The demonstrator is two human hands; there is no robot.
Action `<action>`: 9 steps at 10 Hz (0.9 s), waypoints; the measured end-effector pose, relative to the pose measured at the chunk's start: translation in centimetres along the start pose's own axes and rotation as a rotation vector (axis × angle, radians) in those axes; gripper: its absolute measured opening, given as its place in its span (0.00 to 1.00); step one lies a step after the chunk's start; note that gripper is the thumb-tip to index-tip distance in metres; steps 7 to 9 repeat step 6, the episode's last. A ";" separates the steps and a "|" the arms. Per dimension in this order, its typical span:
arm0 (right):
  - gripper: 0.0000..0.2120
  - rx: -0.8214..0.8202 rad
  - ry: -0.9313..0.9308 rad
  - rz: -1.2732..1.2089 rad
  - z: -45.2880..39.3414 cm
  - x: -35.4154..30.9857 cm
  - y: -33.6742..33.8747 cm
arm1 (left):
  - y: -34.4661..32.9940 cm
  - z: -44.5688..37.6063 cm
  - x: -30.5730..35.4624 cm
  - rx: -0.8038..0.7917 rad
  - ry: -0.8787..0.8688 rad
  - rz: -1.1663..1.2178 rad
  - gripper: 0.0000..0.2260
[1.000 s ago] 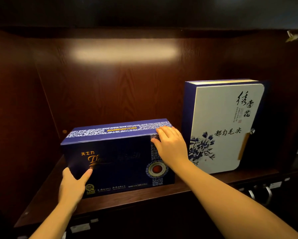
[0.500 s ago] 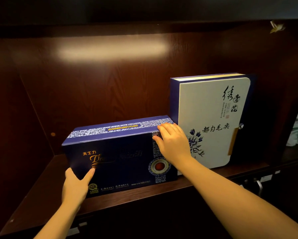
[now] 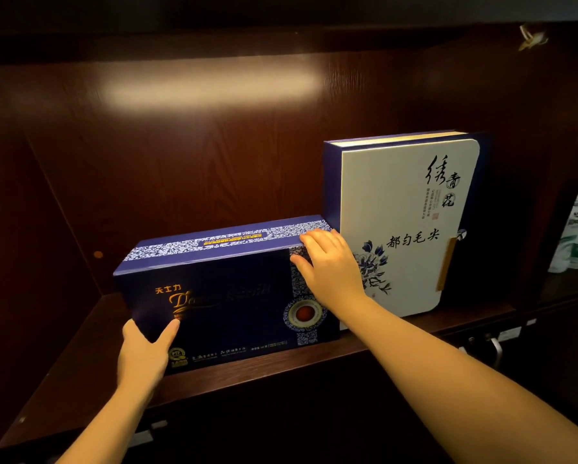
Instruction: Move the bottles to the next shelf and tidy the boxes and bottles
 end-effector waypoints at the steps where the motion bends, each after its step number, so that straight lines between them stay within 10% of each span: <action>1: 0.20 -0.054 0.015 -0.019 -0.1 0.0 0.2 | 0.1 0.3 0.3 -0.007 0.013 -0.035 0.23; 9: 0.17 -0.089 -0.166 -0.206 0.1 12.7 8.8 | -3.6 10.1 9.9 -0.043 0.059 -0.145 0.34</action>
Point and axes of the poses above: each hand's wrist, its own z-axis away from the middle knuckle, its own y-axis out of the back of the hand, x = y × z, the point moved 7 cm from there along -z, towards the middle knuckle, and after that the axes turned 12 degrees about x, right-handed, at the moved point
